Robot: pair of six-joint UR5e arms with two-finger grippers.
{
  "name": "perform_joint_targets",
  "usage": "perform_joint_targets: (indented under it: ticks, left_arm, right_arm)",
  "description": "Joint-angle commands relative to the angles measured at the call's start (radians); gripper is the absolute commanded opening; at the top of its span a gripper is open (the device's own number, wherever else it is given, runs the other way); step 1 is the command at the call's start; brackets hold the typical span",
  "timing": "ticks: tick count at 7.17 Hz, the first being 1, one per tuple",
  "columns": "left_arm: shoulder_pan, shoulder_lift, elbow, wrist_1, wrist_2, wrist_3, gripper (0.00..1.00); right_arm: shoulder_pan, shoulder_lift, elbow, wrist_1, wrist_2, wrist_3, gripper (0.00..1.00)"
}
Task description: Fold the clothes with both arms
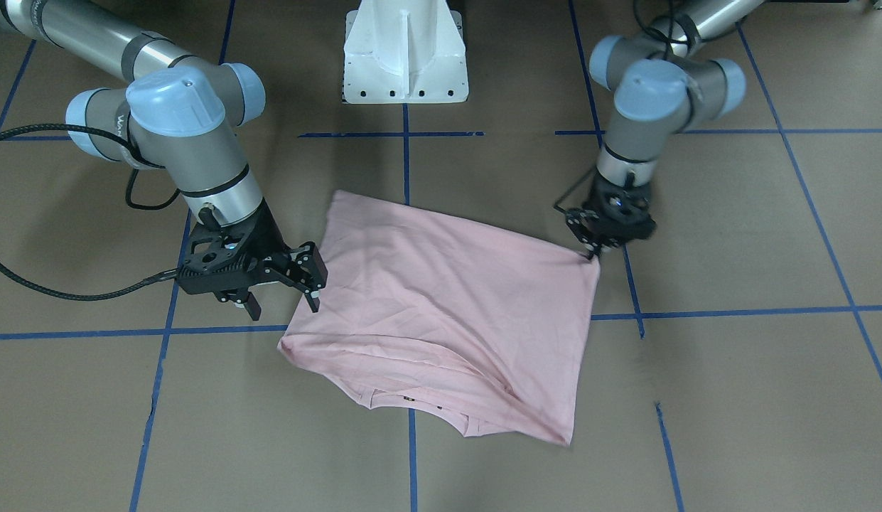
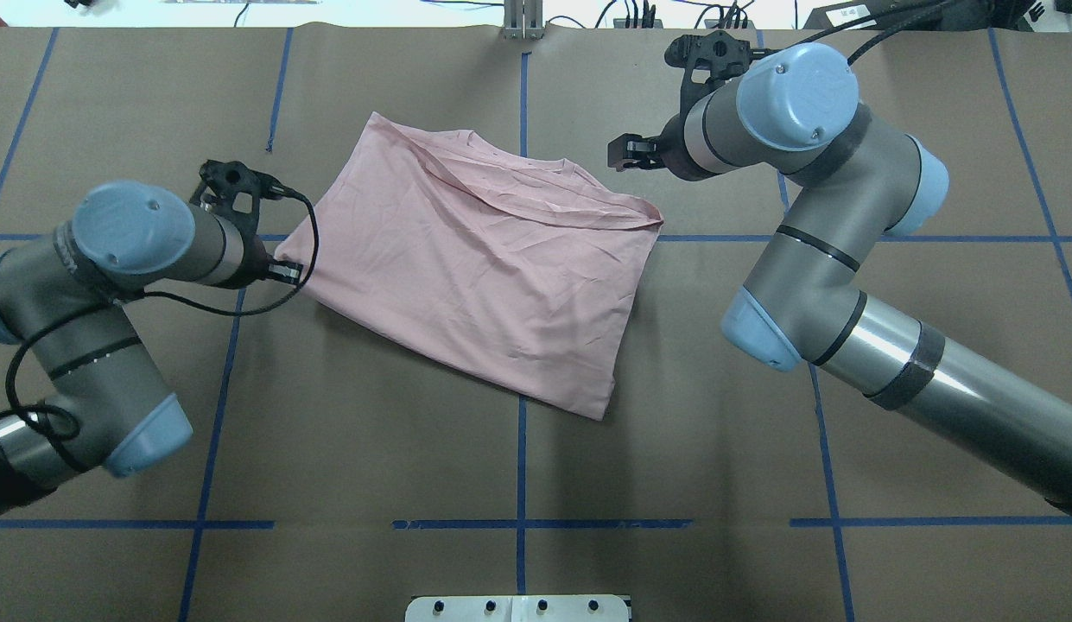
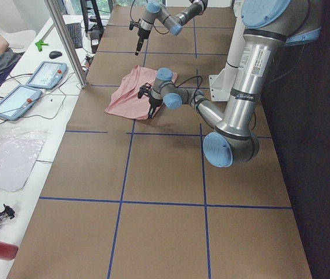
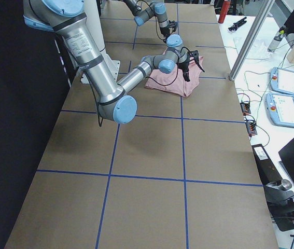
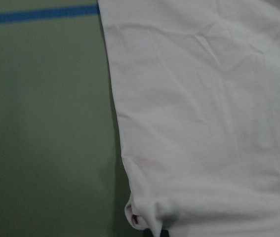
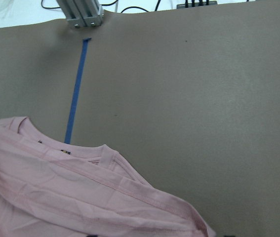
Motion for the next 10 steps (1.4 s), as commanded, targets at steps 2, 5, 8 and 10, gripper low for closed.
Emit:
perform_joint_targets:
  ticks: [2,5,8,10]
  left_arm:
    - [-0.198,-0.222,0.482,-0.225,0.001,0.205,0.0]
    - [-0.214,-0.501,0.917,-0.391,0.085,0.206,0.0]
    - [-0.307,-0.414,0.851,-0.475,-0.014,0.367,1.0]
    - [-0.367,-0.334,0.724,-0.458,-0.148,0.457,1.0]
  right_arm:
    - [-0.033,-0.006,0.009,0.018,-0.018,-0.027,0.98]
    - [-0.042,-0.003,0.009,0.018,-0.028,-0.027,0.97]
    - [-0.059,0.044,0.001,-0.098,-0.027,-0.009,0.99]
    - [-0.114,0.147,-0.011,-0.267,-0.034,-0.026,0.98]
